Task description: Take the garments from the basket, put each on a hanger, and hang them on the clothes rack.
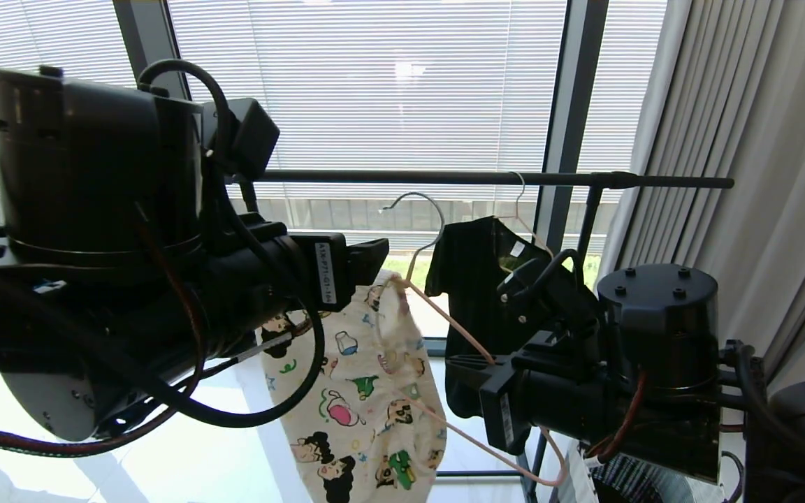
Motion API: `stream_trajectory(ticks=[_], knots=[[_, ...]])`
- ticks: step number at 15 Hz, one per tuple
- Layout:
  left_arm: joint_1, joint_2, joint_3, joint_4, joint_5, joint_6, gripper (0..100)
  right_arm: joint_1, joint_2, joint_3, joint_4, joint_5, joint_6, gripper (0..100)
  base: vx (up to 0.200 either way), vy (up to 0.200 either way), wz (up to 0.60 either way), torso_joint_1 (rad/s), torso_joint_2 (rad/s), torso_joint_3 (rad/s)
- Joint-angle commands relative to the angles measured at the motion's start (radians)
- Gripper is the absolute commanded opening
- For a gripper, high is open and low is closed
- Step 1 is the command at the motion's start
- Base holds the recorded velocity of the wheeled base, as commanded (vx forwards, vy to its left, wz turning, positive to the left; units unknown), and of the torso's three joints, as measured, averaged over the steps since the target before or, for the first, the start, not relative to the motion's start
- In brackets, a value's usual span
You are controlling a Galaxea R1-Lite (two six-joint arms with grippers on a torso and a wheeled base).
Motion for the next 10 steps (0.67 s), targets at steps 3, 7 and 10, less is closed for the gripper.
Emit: stream_trajectory(ticks=[3, 7, 10], knots=[[0.051, -0.106, 0.092, 0.001, -0.001, 0.03, 100, -0.002, -0.001, 0.006, -0.036, -0.001, -0.002, 0, 0.0, 0.0, 0.0, 0.0, 0.0, 0.0], [0.068, -0.244, 0.25, 0.001, -0.118, 0.192, 100, -0.03, -0.03, 0.066, -0.064, 0.001, -0.048, 0, 0.0, 0.0, 0.0, 0.0, 0.0, 0.0], [0.121, -0.357, 0.404, -0.005, -0.353, 0.369, 100, -0.036, -0.062, 0.176, -0.202, 0.005, -0.102, 0, 0.0, 0.0, 0.0, 0.0, 0.0, 0.0]])
